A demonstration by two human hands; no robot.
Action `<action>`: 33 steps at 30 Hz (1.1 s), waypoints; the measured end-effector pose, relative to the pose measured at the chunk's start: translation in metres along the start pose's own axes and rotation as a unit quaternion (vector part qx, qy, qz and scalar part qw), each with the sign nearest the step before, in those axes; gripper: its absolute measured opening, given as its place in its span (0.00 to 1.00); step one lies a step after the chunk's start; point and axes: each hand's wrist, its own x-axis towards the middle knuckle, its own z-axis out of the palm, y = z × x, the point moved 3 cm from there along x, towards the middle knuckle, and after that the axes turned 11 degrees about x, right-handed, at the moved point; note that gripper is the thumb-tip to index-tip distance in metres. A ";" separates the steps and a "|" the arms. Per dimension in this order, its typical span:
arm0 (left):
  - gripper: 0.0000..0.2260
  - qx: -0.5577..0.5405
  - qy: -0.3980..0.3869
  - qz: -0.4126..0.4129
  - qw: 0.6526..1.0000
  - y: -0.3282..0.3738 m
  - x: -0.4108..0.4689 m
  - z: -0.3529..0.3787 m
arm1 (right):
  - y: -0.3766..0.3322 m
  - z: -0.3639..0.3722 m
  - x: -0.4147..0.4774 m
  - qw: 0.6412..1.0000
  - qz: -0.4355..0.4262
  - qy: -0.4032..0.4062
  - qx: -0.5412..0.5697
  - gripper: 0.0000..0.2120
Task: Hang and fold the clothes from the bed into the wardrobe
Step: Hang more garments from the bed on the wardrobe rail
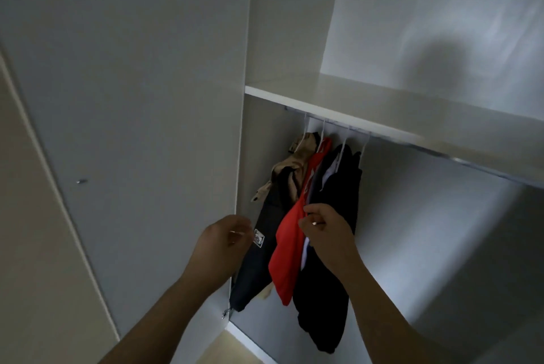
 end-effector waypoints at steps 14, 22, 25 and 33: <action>0.08 -0.012 0.218 -0.252 0.943 -0.045 -0.184 -0.082 | -0.018 0.124 -0.096 0.962 -0.026 -0.254 0.100 0.09; 0.08 0.031 0.321 -0.332 0.886 -0.079 -0.369 -0.176 | -0.094 0.230 -0.249 0.907 -0.094 -0.393 0.116 0.07; 0.08 0.046 0.356 -0.370 0.857 -0.093 -0.456 -0.220 | -0.120 0.281 -0.333 0.876 -0.102 -0.456 0.121 0.06; 0.08 0.058 0.476 -0.455 0.750 -0.116 -0.644 -0.303 | -0.180 0.385 -0.519 0.776 -0.142 -0.602 0.126 0.07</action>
